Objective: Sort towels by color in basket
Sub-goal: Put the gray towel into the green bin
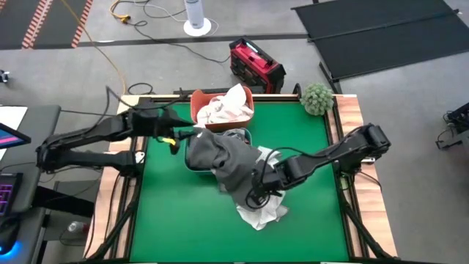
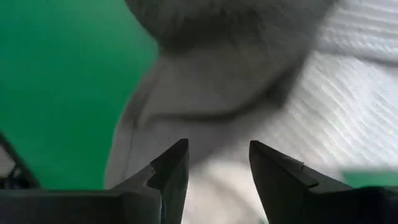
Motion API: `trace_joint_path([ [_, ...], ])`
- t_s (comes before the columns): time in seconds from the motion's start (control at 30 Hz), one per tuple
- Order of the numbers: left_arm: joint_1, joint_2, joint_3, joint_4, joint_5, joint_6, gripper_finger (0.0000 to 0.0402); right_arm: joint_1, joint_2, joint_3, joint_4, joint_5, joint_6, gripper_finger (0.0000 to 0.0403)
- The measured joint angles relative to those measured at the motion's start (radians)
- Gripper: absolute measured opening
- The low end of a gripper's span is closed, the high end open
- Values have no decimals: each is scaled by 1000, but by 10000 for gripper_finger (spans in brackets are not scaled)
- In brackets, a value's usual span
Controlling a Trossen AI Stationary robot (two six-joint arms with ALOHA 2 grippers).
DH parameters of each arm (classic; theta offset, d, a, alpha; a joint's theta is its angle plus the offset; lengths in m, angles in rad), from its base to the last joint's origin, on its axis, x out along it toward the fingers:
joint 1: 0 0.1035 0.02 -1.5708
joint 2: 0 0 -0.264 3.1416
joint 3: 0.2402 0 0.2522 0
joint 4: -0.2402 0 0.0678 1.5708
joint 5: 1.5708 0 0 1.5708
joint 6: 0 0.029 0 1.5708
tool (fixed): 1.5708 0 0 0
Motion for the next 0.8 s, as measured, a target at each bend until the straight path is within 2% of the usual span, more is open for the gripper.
trace_joint_path([
  [0.1,0,-55,0,-12,28,-34,167,-14,52,-36,92,19,1,200],
  [0.33,-1,-149,0,-99,123,-111,167,-52,186,-43,132,17,90,188],
  [0.43,-1,-185,0,-146,127,-141,167,-51,210,-43,179,18,91,145],
  [0.57,-1,-222,0,-165,127,-169,167,-49,199,-43,218,17,60,39],
  [0.6,-1,-230,0,-166,127,-175,167,-49,188,-40,224,17,45,24],
  [0.8,-1,-249,1,-137,124,-196,167,-39,101,42,255,17,-146,26],
])
